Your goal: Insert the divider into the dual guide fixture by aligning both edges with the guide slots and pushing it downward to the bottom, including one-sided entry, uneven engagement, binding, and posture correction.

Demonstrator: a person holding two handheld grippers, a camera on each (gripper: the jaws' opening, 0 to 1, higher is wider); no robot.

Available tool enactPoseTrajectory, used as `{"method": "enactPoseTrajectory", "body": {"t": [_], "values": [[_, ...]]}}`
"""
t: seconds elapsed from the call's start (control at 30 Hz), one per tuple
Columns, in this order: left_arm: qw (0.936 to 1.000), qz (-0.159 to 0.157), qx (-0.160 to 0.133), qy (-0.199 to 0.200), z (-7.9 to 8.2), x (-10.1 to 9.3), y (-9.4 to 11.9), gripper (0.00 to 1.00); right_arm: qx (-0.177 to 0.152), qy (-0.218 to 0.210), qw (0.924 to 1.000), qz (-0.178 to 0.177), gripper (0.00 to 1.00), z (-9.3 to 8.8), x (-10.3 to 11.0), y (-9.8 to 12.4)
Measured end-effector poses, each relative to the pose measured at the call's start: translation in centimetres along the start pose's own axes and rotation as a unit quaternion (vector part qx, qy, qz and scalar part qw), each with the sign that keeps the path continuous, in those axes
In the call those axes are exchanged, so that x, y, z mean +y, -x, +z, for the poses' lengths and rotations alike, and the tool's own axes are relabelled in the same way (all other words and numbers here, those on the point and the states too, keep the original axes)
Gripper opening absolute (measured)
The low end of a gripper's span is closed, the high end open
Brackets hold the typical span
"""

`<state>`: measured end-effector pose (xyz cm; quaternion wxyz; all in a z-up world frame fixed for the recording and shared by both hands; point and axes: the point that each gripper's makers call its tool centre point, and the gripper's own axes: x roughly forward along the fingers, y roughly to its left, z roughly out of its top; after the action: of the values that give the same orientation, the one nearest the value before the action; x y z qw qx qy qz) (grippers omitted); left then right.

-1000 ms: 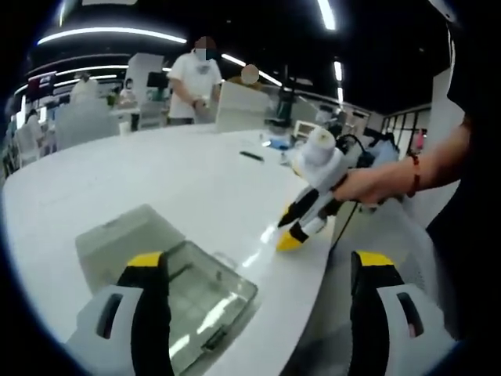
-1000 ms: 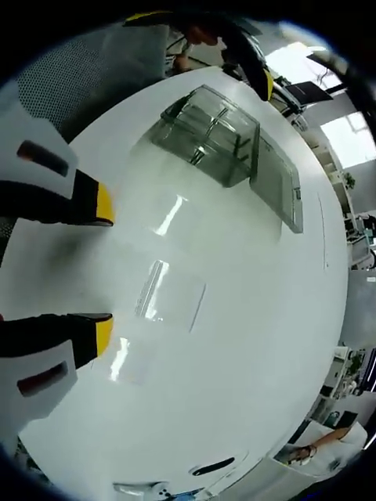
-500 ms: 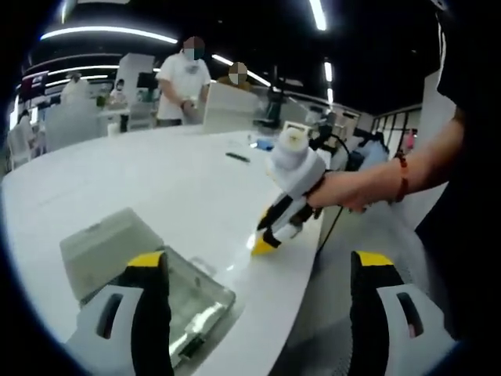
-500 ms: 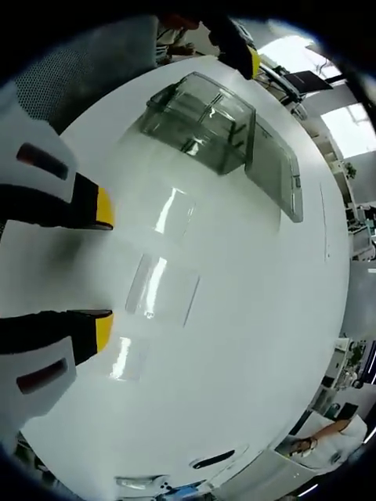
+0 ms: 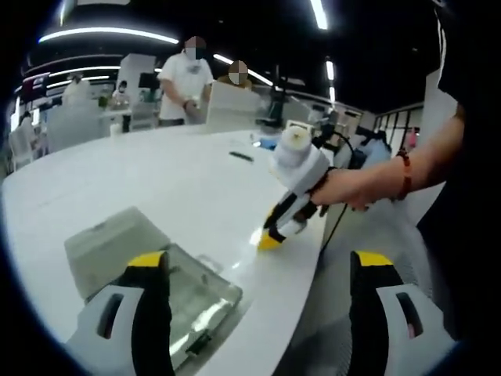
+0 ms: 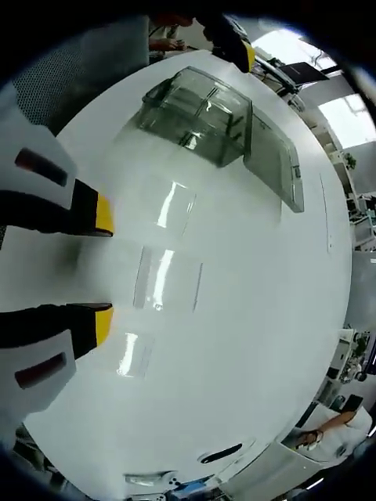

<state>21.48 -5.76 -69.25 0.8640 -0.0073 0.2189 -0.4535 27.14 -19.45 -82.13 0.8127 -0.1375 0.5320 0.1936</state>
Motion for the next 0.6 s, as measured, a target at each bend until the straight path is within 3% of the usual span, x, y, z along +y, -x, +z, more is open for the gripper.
{"method": "enactPoseTrajectory", "body": {"t": [0.3, 0.6], "values": [[1.0, -0.006, 0.0, -0.002, 0.0, -0.5, -0.3, 0.94, 0.027, 0.012, 0.9996, 0.003, 0.29, -1.1, -0.3, 0.5], [0.9999, -0.008, -0.003, -0.007, 0.3, -0.8, -0.3, 0.94, 0.008, 0.029, 0.9995, 0.006, 0.28, -0.9, 0.0, 1.1]]}}
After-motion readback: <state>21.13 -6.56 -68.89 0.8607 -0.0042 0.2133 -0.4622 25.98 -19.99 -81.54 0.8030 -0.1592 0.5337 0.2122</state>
